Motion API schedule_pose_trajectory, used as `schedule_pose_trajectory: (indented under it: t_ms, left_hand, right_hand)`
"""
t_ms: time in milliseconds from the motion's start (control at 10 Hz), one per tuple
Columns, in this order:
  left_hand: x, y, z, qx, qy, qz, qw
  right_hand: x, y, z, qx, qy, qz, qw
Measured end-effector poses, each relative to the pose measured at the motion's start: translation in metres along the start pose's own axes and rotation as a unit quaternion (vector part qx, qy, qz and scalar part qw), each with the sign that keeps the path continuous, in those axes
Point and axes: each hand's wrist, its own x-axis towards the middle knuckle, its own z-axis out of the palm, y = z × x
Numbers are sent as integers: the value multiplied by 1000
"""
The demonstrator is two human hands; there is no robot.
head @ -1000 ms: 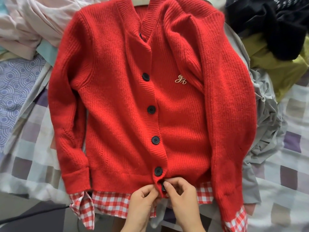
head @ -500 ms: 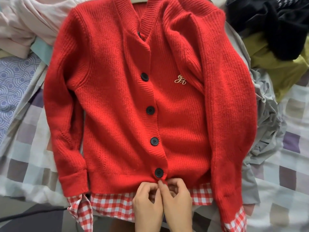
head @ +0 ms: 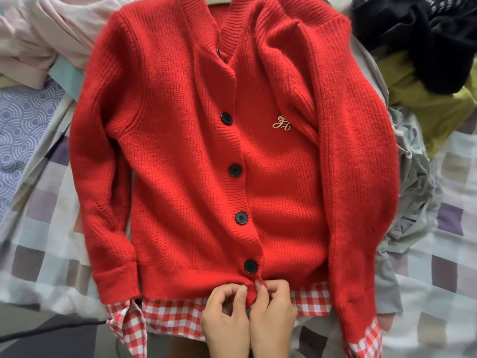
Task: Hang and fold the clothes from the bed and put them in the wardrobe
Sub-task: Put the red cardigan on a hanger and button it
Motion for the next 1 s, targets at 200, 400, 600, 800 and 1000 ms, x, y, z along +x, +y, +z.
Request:
schedule_pose_trajectory:
  t_ms: [200,400,600,800,1000]
  left_hand:
    - [-113,255,132,210,33,274,938]
    - [-121,287,134,285,48,344,893]
    - [-125,281,126,318,73,393,859]
    - [-120,295,133,292,63,389,871]
    - [-129,312,142,146,141,58,977]
  right_hand:
    - [25,42,-15,-11,-23,43,999]
    - [40,53,-13,-21,-39,20,999]
    - [38,64,-4,4,47,83,995]
    - [43,62,2,30,76,114,990]
    - [43,67,3,-1,68,100,993]
